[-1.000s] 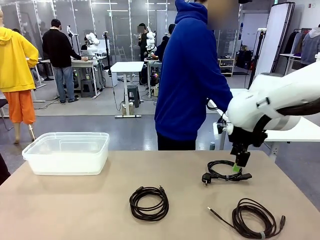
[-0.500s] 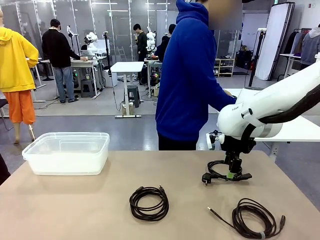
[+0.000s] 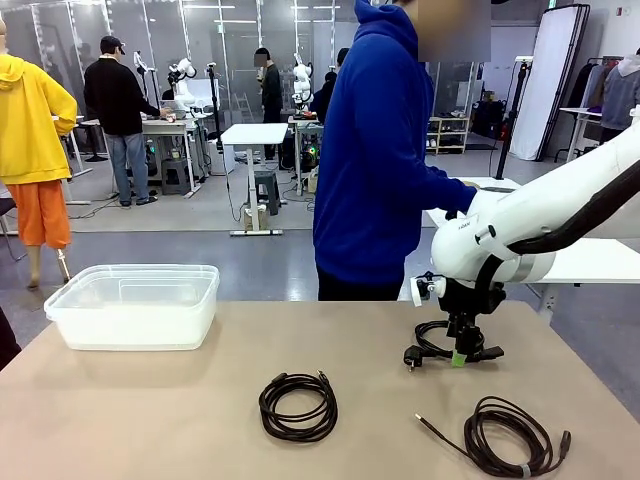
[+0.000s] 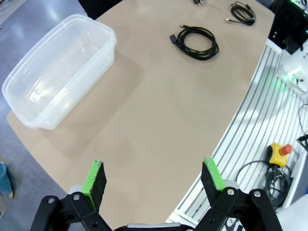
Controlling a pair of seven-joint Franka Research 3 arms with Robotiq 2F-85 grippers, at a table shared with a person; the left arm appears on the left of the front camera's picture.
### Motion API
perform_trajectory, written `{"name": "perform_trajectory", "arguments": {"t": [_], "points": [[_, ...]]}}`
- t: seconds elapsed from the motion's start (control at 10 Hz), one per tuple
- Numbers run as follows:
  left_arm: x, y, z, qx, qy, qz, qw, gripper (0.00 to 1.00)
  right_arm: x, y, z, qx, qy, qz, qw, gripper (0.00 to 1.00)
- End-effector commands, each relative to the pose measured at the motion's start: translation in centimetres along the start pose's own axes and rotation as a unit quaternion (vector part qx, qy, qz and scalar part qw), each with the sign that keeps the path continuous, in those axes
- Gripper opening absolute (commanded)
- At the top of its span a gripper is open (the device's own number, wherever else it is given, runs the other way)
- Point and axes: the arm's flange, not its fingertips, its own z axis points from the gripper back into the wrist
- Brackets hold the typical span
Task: Organize and store the cables.
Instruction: Place the Power Cable into the Organizing box.
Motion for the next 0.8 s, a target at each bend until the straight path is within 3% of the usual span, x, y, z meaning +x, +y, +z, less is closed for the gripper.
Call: {"name": "perform_trajectory", "arguments": {"t": [0.0,0.2,0.3,0.4,0.5,0.6,0.7], "points": [[0.13,-0.03,-0.05,-0.006,-0.005,-0.009,1.0,1.0,0.57,-1.07,-0.5,0.01,0.015,-0.011,1.0,1.0],[0.13,-0.03,-0.05,-0.006,-0.005,-0.009,1.0,1.0,0.44,-1.03,-0.57,0.009,0.021,-0.012,1.0,1.0],[0.13,-0.03,-0.05,-0.006,-0.005,-0.009,1.0,1.0,0.29,-1.16,-0.7,0.012,0.025,-0.015,1.0,0.91],[0.13,-0.03,-0.05,-0.006,-0.005,-0.009,1.0,1.0,0.21,-1.26,-0.88,0.016,0.027,-0.018,0.999,0.49],[0.13,-0.03,-0.05,-0.006,-0.005,-0.009,1.0,1.0,0.2,-1.31,-0.93,0.021,0.026,-0.02,0.999,0.31],[0.13,-0.03,-0.05,-0.006,-0.005,-0.009,1.0,1.0,0.16,-1.34,-0.79,0.017,0.027,-0.02,0.999,0.0],[0.13,-0.03,-0.05,-0.006,-0.005,-0.009,1.0,1.0,0.16,-1.33,-0.72,0.016,0.026,-0.02,0.999,0.0]]}}
